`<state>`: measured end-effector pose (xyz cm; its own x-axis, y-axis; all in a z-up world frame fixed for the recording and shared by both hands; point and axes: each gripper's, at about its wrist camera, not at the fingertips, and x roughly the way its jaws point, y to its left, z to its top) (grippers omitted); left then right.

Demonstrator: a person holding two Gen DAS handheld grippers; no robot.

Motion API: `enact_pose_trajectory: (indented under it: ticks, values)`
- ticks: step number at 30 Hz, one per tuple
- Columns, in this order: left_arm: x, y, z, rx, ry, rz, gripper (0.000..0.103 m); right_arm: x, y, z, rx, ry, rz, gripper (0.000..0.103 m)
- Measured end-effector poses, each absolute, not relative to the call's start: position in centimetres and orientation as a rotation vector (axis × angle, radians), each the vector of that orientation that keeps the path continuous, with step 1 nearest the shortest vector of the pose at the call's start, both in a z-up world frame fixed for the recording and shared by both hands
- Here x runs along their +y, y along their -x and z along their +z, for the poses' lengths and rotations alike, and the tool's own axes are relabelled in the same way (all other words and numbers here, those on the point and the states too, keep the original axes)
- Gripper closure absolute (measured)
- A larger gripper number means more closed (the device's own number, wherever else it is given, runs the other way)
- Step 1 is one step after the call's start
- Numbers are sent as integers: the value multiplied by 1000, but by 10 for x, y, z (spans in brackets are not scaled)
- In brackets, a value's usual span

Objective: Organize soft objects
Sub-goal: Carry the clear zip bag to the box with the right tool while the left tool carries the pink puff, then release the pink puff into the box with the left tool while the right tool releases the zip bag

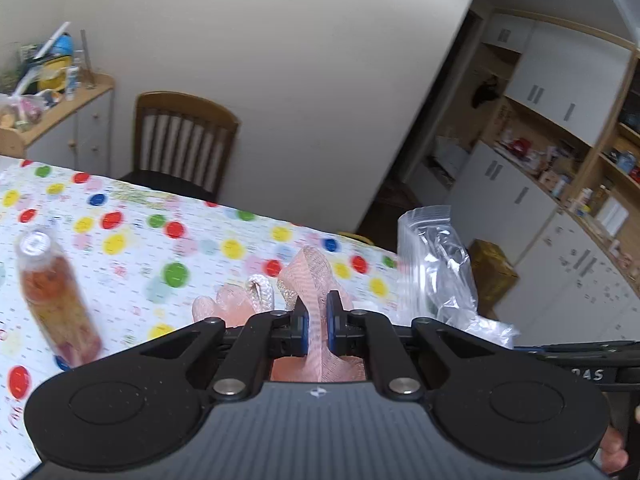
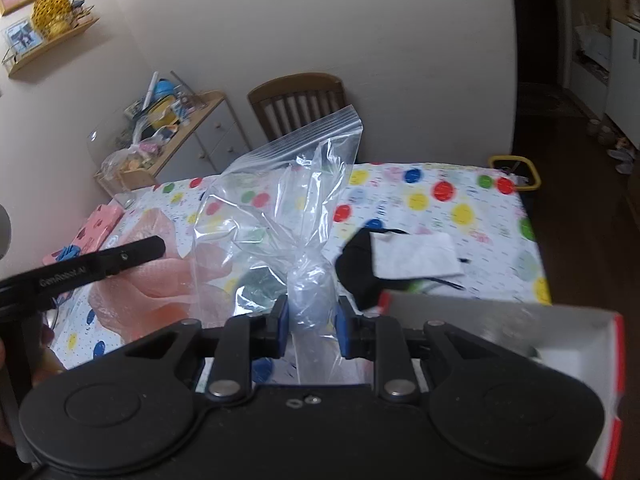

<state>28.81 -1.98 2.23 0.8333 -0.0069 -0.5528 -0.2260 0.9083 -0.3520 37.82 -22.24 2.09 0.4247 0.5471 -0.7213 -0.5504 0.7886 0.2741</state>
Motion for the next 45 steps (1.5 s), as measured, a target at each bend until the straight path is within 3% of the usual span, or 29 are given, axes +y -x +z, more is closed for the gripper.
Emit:
enact_pose_trajectory:
  ticks: [22, 45]
  values:
    - [-202, -338, -4, 680, 369, -203, 95, -408, -365, -31, 960, -75, 406, 81]
    - [-240, -388, -81, 856, 329, -165, 95, -402, -383, -98, 1075, 46, 391, 80]
